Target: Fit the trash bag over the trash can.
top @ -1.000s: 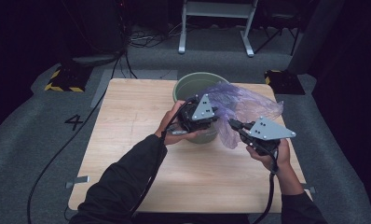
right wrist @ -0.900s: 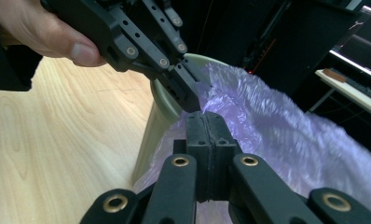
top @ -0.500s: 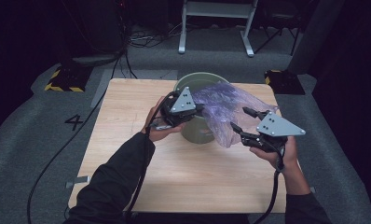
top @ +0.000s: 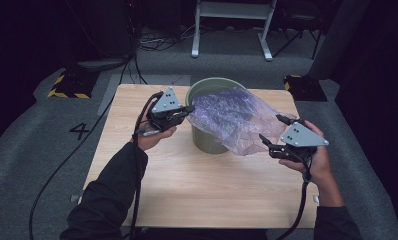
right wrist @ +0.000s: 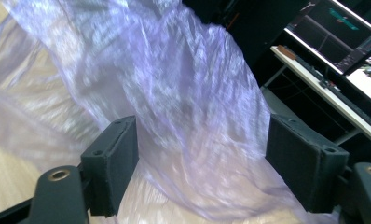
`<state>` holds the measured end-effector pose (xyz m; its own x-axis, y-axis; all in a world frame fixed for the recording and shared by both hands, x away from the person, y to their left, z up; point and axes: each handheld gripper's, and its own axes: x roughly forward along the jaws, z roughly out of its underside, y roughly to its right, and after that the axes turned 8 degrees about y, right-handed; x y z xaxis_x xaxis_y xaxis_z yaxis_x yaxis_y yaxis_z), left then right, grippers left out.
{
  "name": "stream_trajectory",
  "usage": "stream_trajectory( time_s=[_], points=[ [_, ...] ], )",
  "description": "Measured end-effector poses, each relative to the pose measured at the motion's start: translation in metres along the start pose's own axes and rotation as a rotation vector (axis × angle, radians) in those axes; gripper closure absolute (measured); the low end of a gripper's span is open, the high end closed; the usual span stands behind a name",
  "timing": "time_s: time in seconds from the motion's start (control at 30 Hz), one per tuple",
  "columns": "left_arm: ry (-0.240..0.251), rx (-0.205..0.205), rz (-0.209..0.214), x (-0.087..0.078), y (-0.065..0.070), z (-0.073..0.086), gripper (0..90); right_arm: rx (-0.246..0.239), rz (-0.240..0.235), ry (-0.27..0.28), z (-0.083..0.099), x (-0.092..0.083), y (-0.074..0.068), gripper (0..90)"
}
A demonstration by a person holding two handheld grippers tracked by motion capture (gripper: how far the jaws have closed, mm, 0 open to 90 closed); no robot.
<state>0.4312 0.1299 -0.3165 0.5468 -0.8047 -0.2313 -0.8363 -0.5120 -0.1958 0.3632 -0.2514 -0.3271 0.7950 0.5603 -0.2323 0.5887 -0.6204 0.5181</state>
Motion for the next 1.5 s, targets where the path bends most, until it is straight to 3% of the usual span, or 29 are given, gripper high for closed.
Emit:
stream_trajectory(
  time_s=[0.23, 0.37, 0.43, 0.5, 0.6, 0.7, 0.77, 0.9, 1.0, 1.13, 1.37, 1.5],
  points=[
    [-0.007, -0.06, -0.017, -0.013, -0.011, 0.018, 89.9, -0.055, -0.096, -0.001, 0.004, -0.007, -0.005, 22.2],
    [-0.016, -0.073, -0.027, -0.015, -0.015, 0.026, 89.8, -0.124, -0.066, -0.06, 0.007, 0.002, -0.012, 26.1],
    [-0.013, -0.083, -0.024, -0.017, -0.018, 0.029, 89.8, -0.14, -0.025, -0.079, 0.006, 0.008, -0.012, 34.6],
    [-0.015, -0.093, -0.031, -0.019, -0.021, 0.033, 89.8, -0.14, 0.014, -0.064, 0.005, 0.011, -0.01, 45.2],
    [-0.045, -0.093, -0.053, -0.02, -0.027, 0.04, 89.8, -0.103, 0.017, -0.016, 0.001, 0.016, -0.004, 52.3],
    [-0.068, -0.092, -0.077, -0.02, -0.033, 0.048, 89.7, -0.112, 0.029, -0.005, -0.005, 0.025, -0.001, 67.9],
    [-0.067, -0.11, -0.09, -0.02, -0.037, 0.052, 88.1, -0.097, 0.002, 0.017, -0.009, 0.03, 0.001, 78.0],
    [-0.065, -0.129, -0.107, -0.02, -0.043, 0.058, 77.8, -0.093, 0.011, 0.013, -0.018, 0.041, 0.006, 86.0],
    [-0.048, -0.142, -0.115, -0.021, -0.041, 0.056, 49.6, -0.063, 0.019, 0.016, -0.024, 0.049, 0.012, 88.5],
    [-0.008, -0.131, -0.094, -0.031, -0.034, 0.049, 27.1, -0.032, 0.019, 0.01, -0.03, 0.057, 0.018, 89.2],
    [0.031, -0.076, -0.058, -0.05, -0.017, 0.035, 18.1, 0.006, 0.026, 0.001, -0.032, 0.064, 0.023, 89.3],
    [0.079, -0.093, -0.047, -0.06, -0.015, 0.03, 17.6, 0.018, 0.043, 0.002, -0.036, 0.067, 0.025, 89.3]
  ],
)
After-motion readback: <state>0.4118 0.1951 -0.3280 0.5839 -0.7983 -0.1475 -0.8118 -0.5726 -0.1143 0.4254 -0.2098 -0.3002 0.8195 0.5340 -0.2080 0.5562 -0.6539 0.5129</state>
